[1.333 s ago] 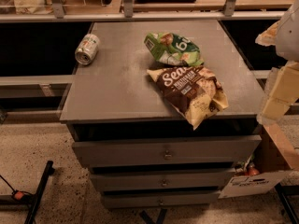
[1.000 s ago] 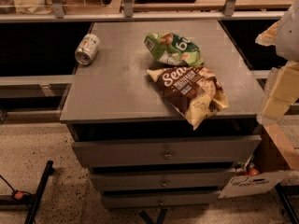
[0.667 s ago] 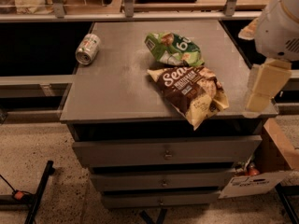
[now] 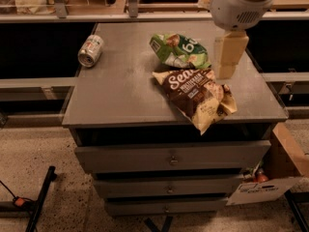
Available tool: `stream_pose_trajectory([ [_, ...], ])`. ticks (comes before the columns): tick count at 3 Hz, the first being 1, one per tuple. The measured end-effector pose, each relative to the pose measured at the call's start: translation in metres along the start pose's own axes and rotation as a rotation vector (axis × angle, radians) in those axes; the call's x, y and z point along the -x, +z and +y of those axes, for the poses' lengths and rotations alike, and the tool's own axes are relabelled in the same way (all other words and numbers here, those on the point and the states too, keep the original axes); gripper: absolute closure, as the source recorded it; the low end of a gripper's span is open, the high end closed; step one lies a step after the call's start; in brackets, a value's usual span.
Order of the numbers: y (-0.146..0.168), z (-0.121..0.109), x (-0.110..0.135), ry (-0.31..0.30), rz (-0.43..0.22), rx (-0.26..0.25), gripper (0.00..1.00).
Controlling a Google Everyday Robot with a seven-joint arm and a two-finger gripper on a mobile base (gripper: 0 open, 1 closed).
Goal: Pick 7up can
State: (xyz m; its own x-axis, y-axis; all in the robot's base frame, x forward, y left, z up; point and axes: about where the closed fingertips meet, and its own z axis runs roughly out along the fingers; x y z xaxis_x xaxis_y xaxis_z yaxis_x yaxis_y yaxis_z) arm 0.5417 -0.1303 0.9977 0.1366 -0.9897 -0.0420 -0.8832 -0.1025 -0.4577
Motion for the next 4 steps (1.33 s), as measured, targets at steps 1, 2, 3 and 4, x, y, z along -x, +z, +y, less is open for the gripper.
stream_pose_trajectory([
  [1, 0.002, -0.046, 0.041, -0.185, 0.03, -0.1, 0.0],
  [2, 0.011, -0.083, 0.073, -0.293, 0.085, -0.183, 0.0],
  [3, 0.011, -0.083, 0.073, -0.292, 0.084, -0.183, 0.0],
  [4, 0.03, -0.091, 0.08, -0.332, 0.067, -0.195, 0.0],
])
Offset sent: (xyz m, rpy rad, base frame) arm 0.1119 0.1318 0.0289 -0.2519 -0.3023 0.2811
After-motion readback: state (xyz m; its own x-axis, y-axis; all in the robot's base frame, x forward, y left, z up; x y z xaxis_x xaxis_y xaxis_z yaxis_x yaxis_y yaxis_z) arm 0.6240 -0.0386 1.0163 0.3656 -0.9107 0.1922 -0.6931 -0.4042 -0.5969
